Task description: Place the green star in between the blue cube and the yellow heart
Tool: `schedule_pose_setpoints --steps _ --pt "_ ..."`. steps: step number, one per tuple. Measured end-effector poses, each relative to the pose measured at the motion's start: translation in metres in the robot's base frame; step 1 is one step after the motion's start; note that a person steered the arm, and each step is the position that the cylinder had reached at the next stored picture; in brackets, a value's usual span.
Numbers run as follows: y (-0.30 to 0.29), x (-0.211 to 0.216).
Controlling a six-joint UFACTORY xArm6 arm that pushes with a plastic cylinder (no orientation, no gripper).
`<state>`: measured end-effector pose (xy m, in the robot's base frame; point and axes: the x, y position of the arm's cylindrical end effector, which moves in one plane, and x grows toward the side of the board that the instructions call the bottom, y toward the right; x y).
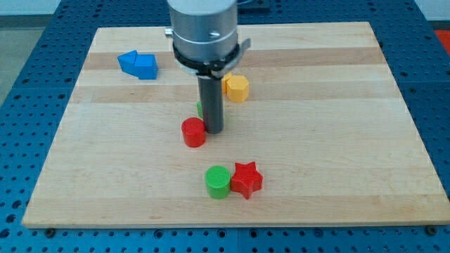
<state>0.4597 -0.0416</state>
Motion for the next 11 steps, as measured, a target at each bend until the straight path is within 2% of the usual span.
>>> schedule_pose_setpoints --steps 2,5,8,10,11 --pt "-0.025 -0.037" --pt "0.033 -0.073" --pt "-0.02 -0.123" --pt "-0.037 -0.118" --pt "-0.022 -0.067"
